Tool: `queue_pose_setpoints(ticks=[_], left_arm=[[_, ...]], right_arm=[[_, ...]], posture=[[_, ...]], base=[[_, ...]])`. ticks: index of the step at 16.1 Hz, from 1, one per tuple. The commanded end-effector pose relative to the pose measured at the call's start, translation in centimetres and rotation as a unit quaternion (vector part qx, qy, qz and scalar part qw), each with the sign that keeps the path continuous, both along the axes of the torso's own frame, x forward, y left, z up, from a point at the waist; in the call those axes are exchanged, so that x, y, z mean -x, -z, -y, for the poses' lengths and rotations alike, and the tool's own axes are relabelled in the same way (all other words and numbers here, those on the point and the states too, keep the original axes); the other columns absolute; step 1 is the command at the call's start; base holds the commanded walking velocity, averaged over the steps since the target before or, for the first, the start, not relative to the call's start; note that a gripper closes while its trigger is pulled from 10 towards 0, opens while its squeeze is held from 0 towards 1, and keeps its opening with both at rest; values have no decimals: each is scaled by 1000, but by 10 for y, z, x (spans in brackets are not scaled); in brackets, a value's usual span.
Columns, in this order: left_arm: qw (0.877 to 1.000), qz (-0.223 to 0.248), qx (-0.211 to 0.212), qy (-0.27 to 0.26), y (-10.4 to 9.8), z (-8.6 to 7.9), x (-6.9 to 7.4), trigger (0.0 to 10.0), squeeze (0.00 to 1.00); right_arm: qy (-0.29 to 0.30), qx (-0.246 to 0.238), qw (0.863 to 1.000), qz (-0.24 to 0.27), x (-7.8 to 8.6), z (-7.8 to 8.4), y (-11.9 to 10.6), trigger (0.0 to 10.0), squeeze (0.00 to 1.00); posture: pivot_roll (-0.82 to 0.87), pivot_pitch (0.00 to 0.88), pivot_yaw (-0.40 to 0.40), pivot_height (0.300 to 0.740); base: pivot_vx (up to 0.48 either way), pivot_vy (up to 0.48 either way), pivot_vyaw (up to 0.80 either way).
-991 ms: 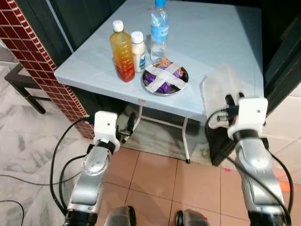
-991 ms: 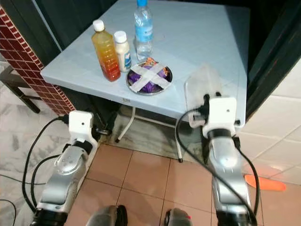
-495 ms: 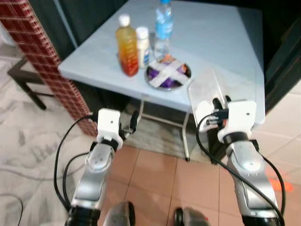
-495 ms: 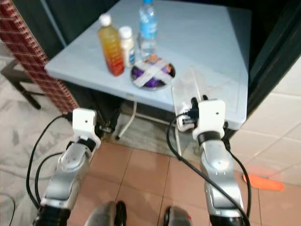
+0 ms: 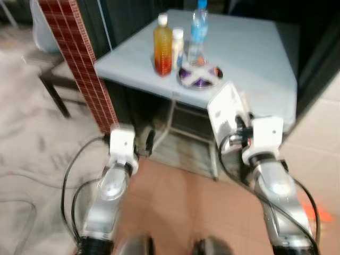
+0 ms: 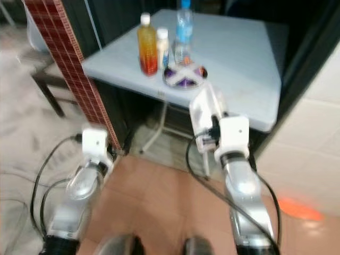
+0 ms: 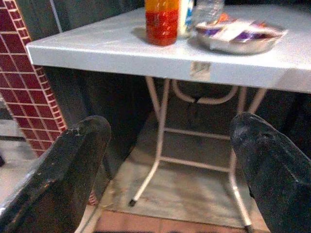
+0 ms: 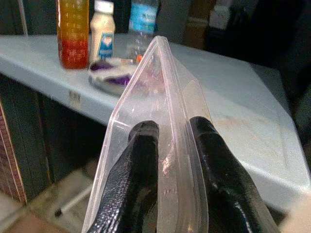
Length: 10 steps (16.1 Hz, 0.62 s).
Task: Restocking fridge
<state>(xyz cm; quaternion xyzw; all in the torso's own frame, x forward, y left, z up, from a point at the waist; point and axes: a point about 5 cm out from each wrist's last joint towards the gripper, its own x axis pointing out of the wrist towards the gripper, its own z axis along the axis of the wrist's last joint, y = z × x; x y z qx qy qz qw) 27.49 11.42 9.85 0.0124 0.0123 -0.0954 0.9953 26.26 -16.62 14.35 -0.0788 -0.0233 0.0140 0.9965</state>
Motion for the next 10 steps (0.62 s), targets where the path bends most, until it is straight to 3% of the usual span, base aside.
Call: queue_pose_setpoints(ticks=[1, 3, 4, 6, 10], left_arm=[[1000, 4, -8, -4, -1, -4, 0, 10000, 0], [1000, 6, -7, -4, 2, -4, 0, 10000, 0], [1000, 7, -2, -7, 2, -4, 0, 10000, 0], [998, -4, 6, -58, 6, -20, 0, 10000, 0], [996, -6, 5, -86, 12, -34, 9, 10000, 0]], right_arm=[[-4, -9, 1000, 3, -1, -2, -2, 10000, 0], [-7, -5, 1000, -4, -1, -4, 5, 10000, 0], [-25, 0, 1000, -4, 0, -7, 8, 10000, 0], [-57, 24, 998, 0, 3, -14, 13, 10000, 0], [-49, 13, 999, -11, 0, -12, 19, 10000, 0]], posture=[[-8, 24, 40, 740], [-8, 2, 44, 740], [-10, 0, 50, 740], [-3, 0, 55, 740], [7, 0, 49, 740]], base=[[-240, 0, 0], [0, 0, 0], [0, 0, 800], [0, 0, 800], [0, 0, 800]])
